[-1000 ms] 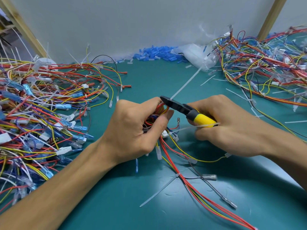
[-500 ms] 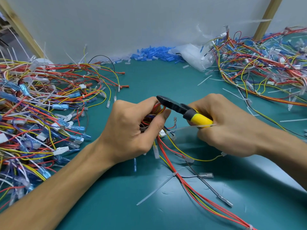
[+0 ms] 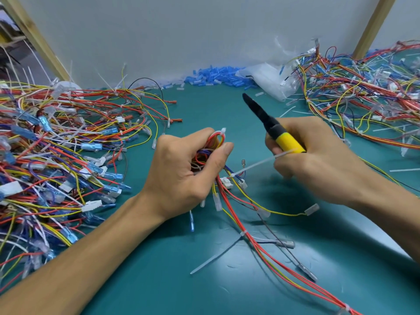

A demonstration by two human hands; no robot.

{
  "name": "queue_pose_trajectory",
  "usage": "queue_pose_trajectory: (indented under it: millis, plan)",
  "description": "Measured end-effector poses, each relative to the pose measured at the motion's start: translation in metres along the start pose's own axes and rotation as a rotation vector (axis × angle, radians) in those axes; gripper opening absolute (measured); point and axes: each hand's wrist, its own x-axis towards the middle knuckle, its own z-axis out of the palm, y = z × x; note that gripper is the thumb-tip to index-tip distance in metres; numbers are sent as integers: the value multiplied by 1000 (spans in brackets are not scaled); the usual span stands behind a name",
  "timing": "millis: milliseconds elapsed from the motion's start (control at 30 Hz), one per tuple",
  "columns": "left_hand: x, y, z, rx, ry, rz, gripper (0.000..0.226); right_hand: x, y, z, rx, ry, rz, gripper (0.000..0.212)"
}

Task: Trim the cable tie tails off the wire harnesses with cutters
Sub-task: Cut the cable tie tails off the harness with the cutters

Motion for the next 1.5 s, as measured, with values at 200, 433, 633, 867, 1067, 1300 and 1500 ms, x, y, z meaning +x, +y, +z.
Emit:
queue_pose_trajectory:
  millis: [200, 433, 633, 867, 1067, 1300, 1500]
  plan:
    - [3, -9, 2, -134, 78, -173, 44, 2, 0, 1, 32, 52, 56, 24]
    - [7, -12, 4, -277, 266, -258, 44, 3, 9, -2, -221, -24, 127, 27]
    - [5, -12, 3, -284, 330, -278, 43, 4, 7, -2, -278, -25, 104, 33]
    - [5, -15, 2, -293, 349, -292, 47, 0, 1, -4, -219, -112, 23, 28]
    - [5, -17, 3, -299, 354, -282, 47, -1, 2, -4, -286, -112, -36, 31]
    - [5, -15, 2, -291, 343, -281, 48, -3, 2, -4, -329, -89, -101, 23]
    - [5, -16, 4, -306, 295, -290, 33, -2, 1, -4, -230, -71, -55, 22]
